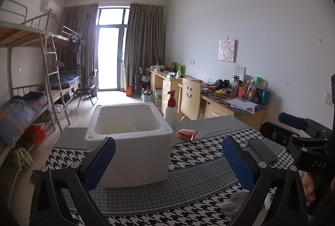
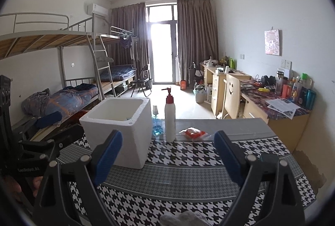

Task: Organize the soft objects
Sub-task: 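Move both tools back from the foam box toward the table, then move both tools over the grey cloth and white foam roll on the table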

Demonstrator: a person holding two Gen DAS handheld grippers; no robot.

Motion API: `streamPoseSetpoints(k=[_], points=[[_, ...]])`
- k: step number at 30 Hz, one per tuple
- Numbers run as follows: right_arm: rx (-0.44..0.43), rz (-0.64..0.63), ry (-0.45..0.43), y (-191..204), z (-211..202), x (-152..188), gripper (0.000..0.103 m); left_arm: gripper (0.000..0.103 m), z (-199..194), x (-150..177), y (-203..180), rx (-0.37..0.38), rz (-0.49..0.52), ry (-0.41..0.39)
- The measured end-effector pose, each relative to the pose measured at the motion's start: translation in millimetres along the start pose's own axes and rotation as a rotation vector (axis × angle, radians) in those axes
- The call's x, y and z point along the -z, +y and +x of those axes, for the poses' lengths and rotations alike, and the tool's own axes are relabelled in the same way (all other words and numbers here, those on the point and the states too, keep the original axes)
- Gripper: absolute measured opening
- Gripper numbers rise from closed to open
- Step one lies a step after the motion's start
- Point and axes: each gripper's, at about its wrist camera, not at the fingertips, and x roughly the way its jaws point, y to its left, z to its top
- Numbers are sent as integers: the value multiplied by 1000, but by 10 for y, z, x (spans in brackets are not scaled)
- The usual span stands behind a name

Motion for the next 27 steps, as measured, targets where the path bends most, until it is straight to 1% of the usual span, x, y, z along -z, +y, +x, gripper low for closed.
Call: streamPoseSetpoints(k=[5,9,12,27], points=[[10,-1,5,-10,-24,49,92,102,1,32,-18,18,-10,4],[7,9,14,-29,-37,95,92,102,29,63,-44,29,0,16],[10,14,20,-51,-47,127,92,102,24,96,-103,34,11,7],[32,26,23,-126,-124,208,92,102,29,199,-249,70,36,11]])
